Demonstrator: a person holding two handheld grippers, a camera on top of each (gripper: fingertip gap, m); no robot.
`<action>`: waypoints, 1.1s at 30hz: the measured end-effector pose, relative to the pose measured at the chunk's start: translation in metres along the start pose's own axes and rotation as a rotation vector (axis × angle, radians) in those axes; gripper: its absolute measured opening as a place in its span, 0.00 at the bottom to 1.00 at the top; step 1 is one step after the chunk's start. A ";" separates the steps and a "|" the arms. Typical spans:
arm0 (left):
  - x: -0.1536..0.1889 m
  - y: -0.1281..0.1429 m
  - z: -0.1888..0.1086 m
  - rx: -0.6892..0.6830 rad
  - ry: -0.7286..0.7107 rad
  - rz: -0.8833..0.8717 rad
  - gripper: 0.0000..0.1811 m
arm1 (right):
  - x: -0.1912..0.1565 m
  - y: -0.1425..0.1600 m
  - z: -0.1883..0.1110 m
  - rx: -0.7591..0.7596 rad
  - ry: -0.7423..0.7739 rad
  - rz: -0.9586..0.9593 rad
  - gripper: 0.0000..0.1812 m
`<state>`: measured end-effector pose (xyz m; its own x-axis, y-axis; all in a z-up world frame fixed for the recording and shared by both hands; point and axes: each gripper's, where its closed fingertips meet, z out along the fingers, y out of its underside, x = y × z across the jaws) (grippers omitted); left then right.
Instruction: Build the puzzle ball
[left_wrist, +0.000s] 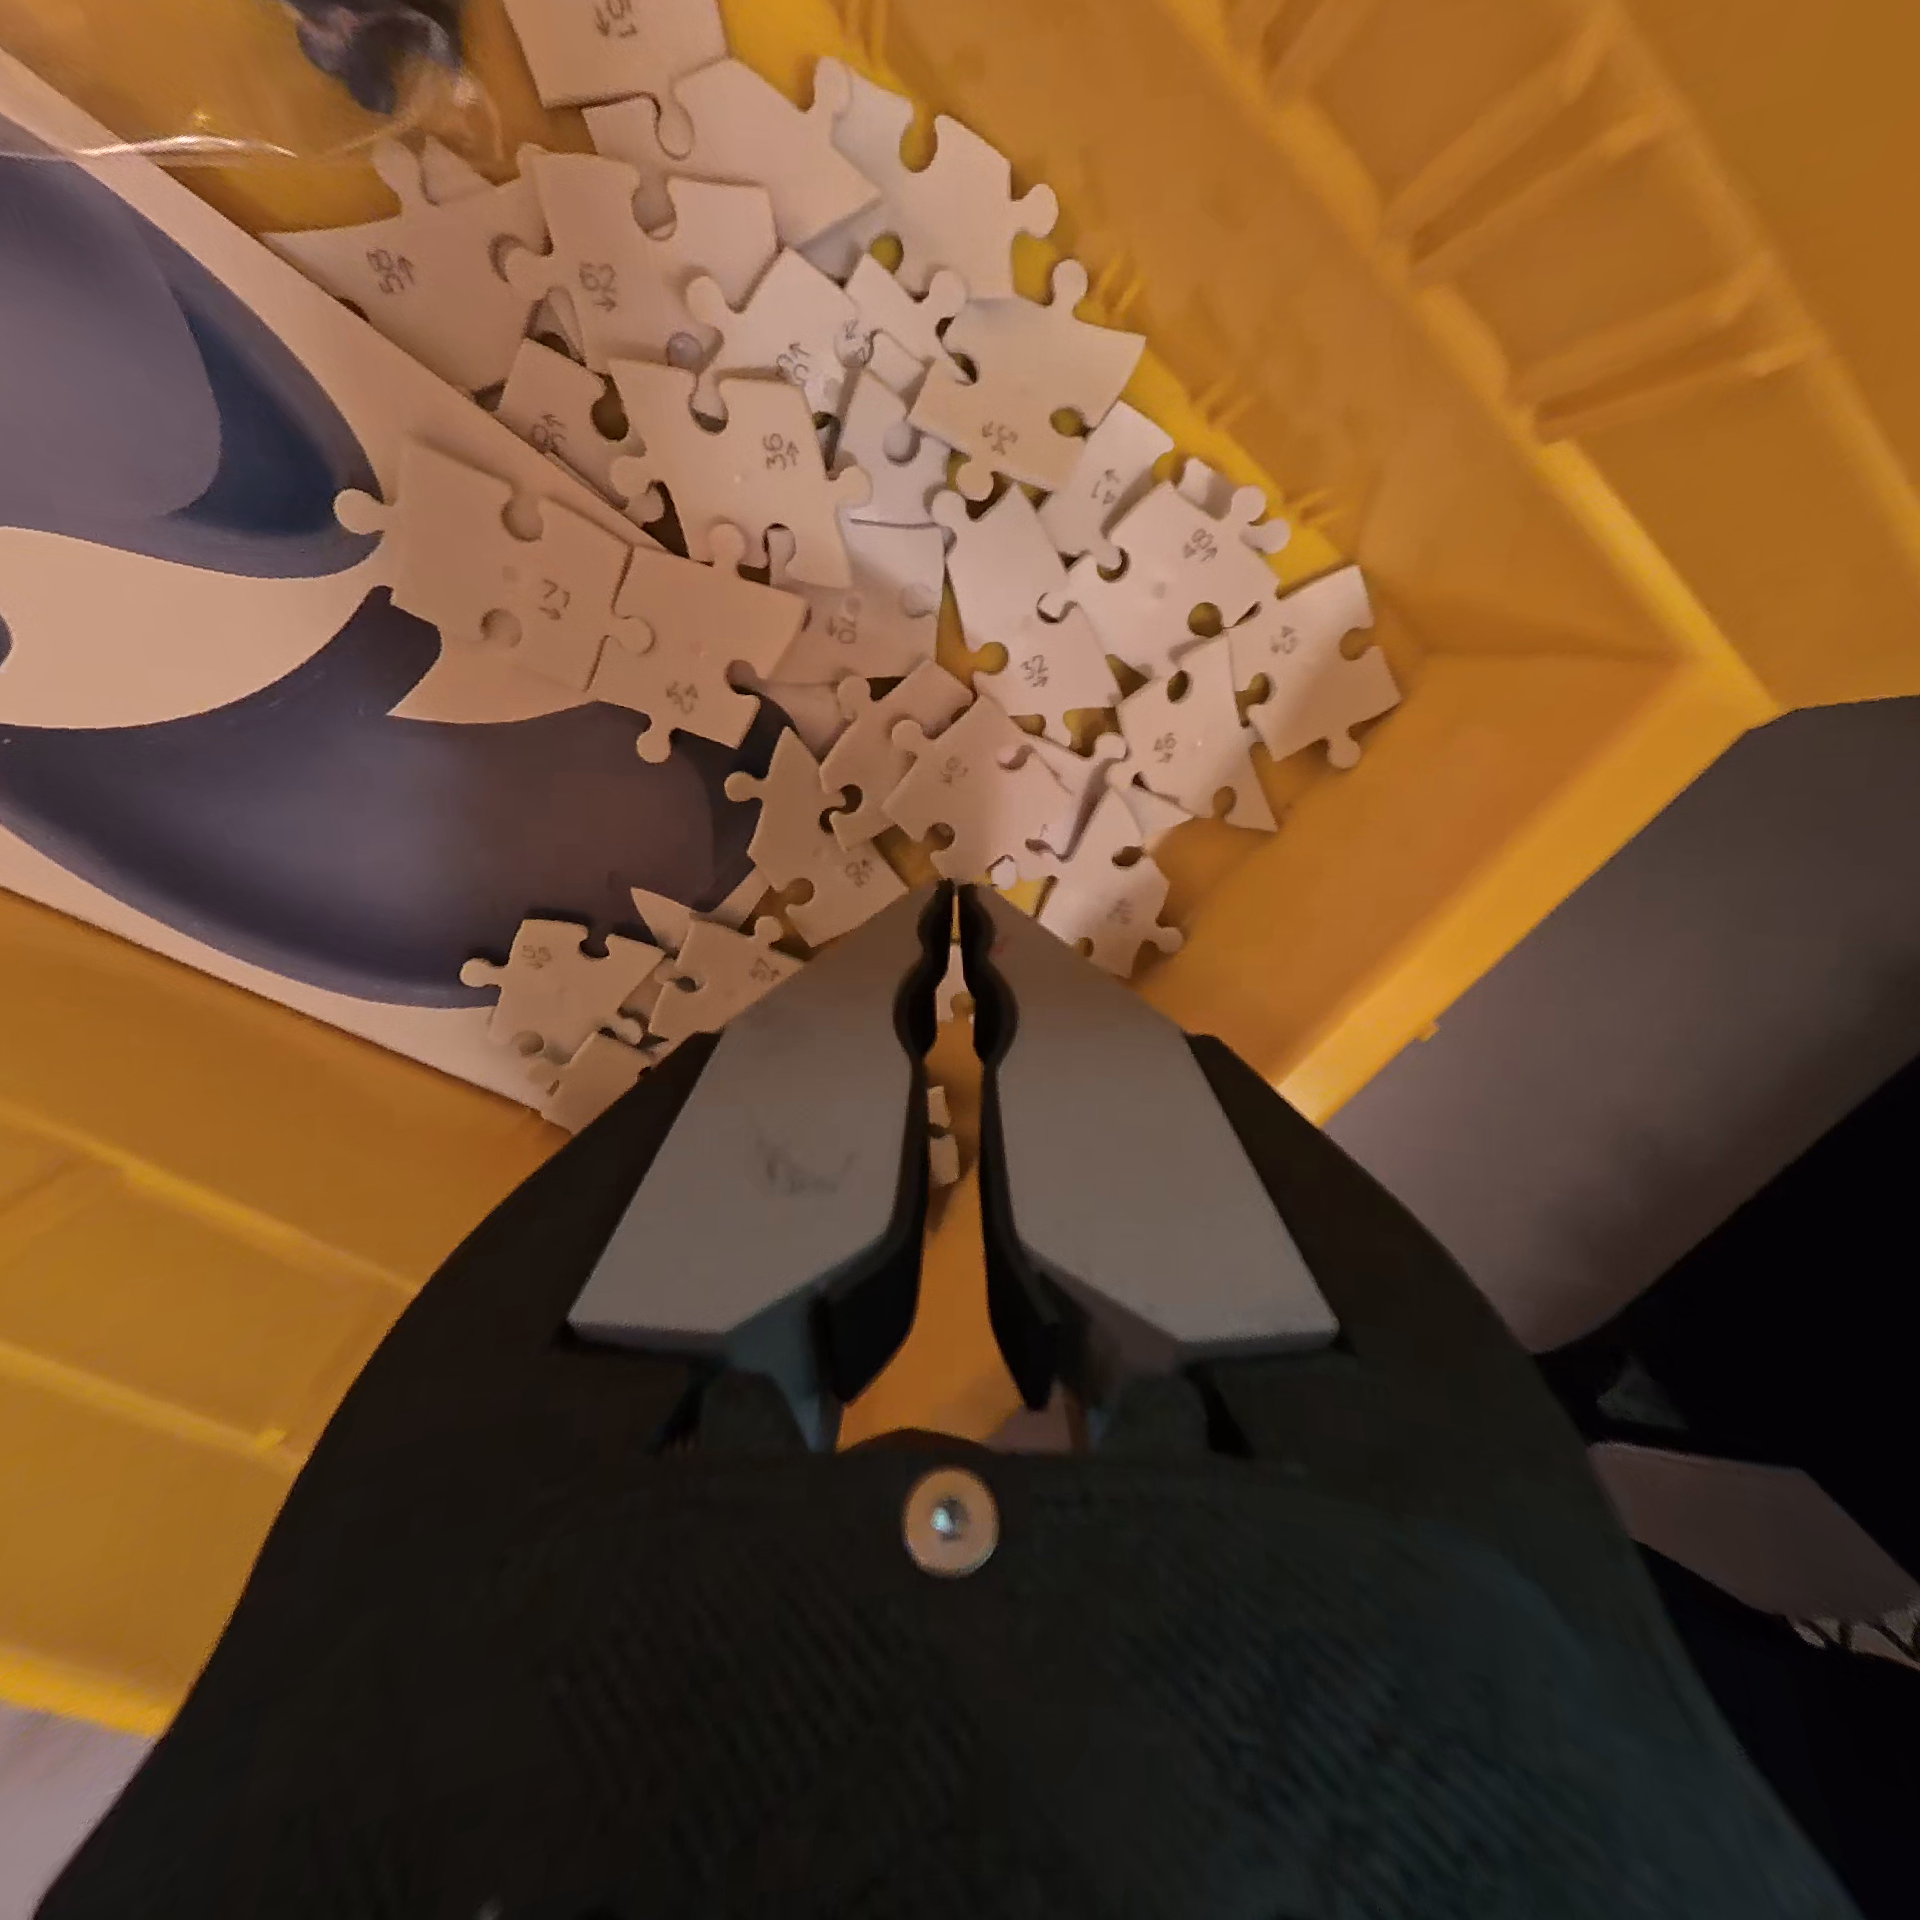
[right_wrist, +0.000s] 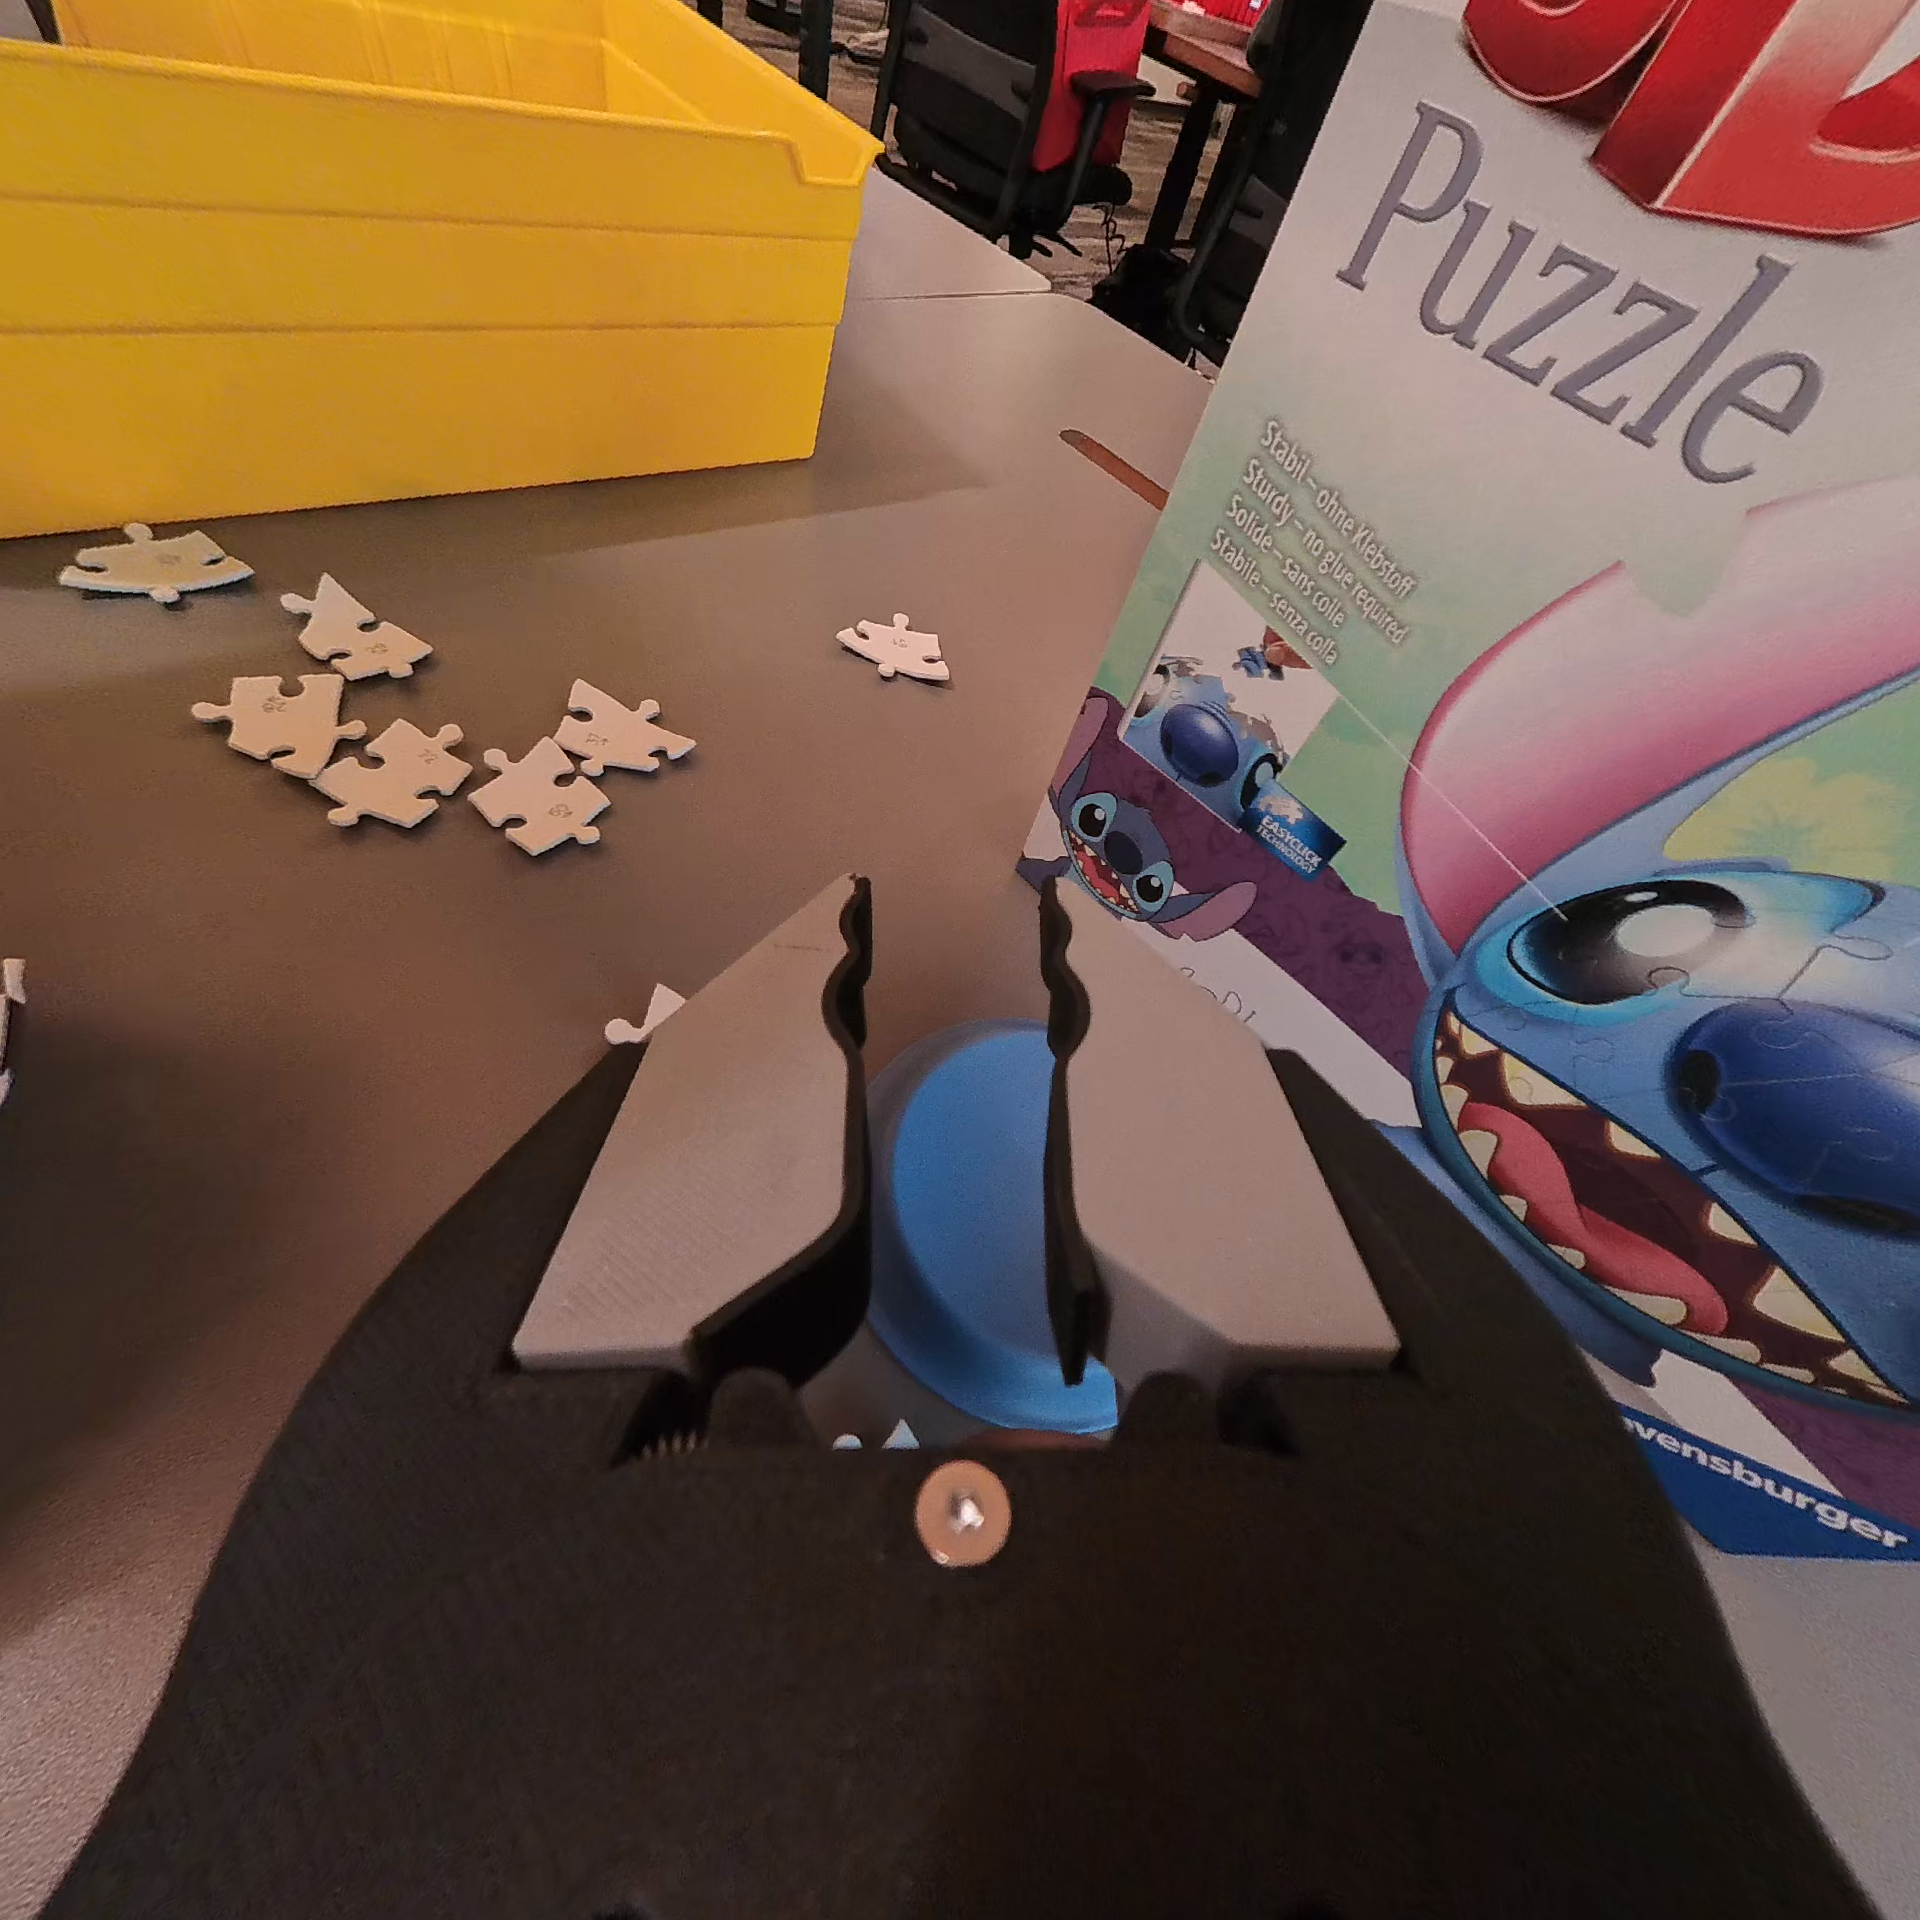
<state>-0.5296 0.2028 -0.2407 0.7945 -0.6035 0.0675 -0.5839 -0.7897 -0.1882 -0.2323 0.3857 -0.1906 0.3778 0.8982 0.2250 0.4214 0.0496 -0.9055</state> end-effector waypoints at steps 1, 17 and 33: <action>-0.001 -0.001 -0.002 0.010 -0.008 -0.006 0.00 | 0.000 0.000 0.000 0.000 0.000 0.000 0.16; -0.047 0.028 -0.004 -0.120 -0.244 -0.148 0.00 | 0.001 0.000 0.000 0.000 0.002 0.005 0.16; -0.055 0.003 -0.006 -0.020 -0.254 -0.186 0.00 | 0.000 -0.001 0.000 0.004 -0.001 0.003 0.16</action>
<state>-0.5761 0.2331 -0.2395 0.9030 -0.4033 -0.1481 -0.4254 -0.8878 -0.1759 -0.2325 0.3857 -0.1900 0.3784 0.8987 0.2219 0.4173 0.0484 -0.9075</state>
